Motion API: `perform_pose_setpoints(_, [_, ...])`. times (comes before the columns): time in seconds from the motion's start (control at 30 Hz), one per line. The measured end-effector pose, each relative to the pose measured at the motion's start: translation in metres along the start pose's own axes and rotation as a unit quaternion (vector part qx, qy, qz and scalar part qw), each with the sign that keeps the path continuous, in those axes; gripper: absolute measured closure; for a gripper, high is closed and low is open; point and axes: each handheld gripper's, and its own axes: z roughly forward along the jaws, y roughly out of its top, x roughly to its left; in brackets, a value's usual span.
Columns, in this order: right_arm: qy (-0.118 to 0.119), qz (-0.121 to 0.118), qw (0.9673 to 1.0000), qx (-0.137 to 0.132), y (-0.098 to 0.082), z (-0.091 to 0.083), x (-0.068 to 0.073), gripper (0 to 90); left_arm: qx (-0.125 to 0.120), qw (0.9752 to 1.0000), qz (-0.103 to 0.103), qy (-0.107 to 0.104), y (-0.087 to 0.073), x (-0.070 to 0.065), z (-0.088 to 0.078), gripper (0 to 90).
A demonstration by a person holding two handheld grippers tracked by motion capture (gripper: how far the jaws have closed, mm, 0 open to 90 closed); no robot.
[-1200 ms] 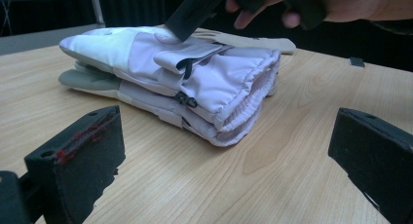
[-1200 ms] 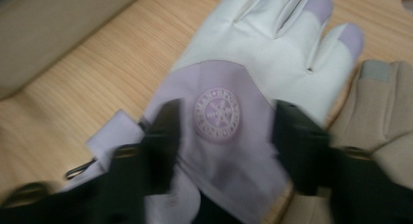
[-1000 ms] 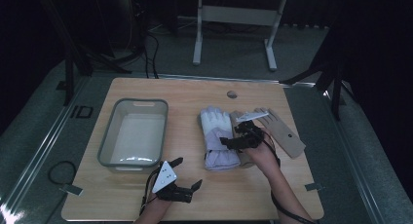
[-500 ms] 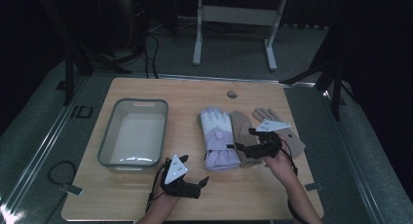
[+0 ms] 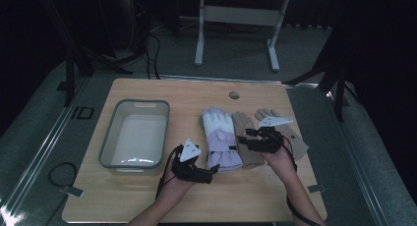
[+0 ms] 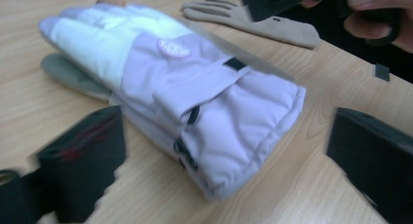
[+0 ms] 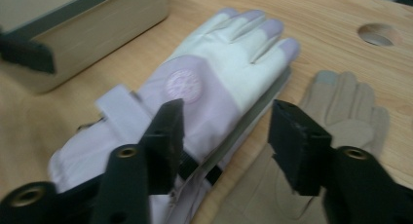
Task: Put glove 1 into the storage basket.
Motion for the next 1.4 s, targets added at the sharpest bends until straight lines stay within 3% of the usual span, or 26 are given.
perform_pose_setpoints(0.07, [0.001,0.024,0.9997,0.010,0.001,0.008,-0.004,59.8,0.004,1.0000,-0.008,0.003,0.006,-0.001,0.005,11.3])
perform_pose_setpoints(0.13, [0.003,0.028,0.9995,0.016,0.000,0.012,-0.004,60.7,0.009,0.9999,-0.009,0.008,0.007,-0.002,0.008,15.1])
perform_pose_setpoints(0.17, [0.006,0.039,0.9990,0.024,-0.003,0.019,-0.006,60.1,0.031,0.9993,-0.007,0.021,0.008,-0.004,0.015,15.8])
perform_pose_setpoints(0.23, [0.019,0.053,0.9979,0.032,-0.005,0.026,-0.008,57.4,0.045,0.9983,-0.018,0.032,0.006,-0.003,0.023,20.4])
perform_pose_setpoints(0.37, [0.045,0.085,0.9950,0.030,-0.007,0.034,-0.010,53.6,0.075,0.9952,-0.036,0.051,0.000,0.000,0.035,21.1])
perform_pose_setpoints(0.5, [0.049,0.095,0.9930,0.050,-0.007,0.045,-0.010,52.8,0.092,0.9933,-0.046,0.053,-0.005,0.002,0.041,21.1])
perform_pose_setpoints(0.6, [0.030,0.094,0.9919,0.080,-0.010,0.058,-0.010,49.6,0.102,0.9915,-0.059,0.055,-0.010,0.005,0.045,21.4])
perform_pose_setpoints(0.73, [0.028,0.107,0.9874,0.113,-0.018,0.072,-0.014,46.2,0.114,0.9894,-0.076,0.048,-0.016,0.008,0.047,21.4])
perform_pose_setpoints(0.87, [0.064,0.135,0.9806,0.126,-0.022,0.079,-0.024,45.9,0.119,0.9880,-0.092,0.038,-0.020,0.012,0.048,21.4])
perform_pose_setpoints(0.93, [0.093,0.147,0.9762,0.130,-0.024,0.082,-0.028,52.6,0.120,0.9879,-0.090,0.038,-0.021,0.013,0.048,21.4])
perform_pose_setpoints(1.03, [0.105,0.144,0.9748,0.134,-0.023,0.083,-0.028,59.8,0.122,0.9873,-0.096,0.034,-0.023,0.014,0.048,21.4])
perform_pose_setpoints(1.1, [0.101,0.122,0.9770,0.143,-0.020,0.083,-0.023,68.1,0.128,0.9862,-0.100,0.029,-0.025,0.015,0.049,21.4])
perform_pose_setpoints(1.17, [0.079,0.103,0.9803,0.149,-0.017,0.082,-0.015,74.8,0.131,0.9858,-0.102,0.028,-0.026,0.015,0.050,21.4])
perform_pose_setpoints(1.2, [0.062,0.081,0.9834,0.150,-0.014,0.081,-0.009,76.5,0.132,0.9853,-0.105,0.027,-0.026,0.016,0.050,21.4])
perform_pose_setpoints(1.23, [0.028,0.050,0.9870,0.150,-0.012,0.079,0.003,78.2,0.134,0.9847,-0.108,0.024,-0.027,0.017,0.050,21.5])
perform_pose_setpoints(1.27, [0.028,0.050,0.9870,0.150,-0.012,0.079,0.003,78.2,0.137,0.9841,-0.111,0.022,-0.027,0.018,0.051,21.5])
perform_pose_setpoints(1.4, [-0.025,-0.007,0.9902,0.137,-0.012,0.077,0.020,80.2,0.140,0.9828,-0.120,0.012,-0.029,0.021,0.051,22.3])
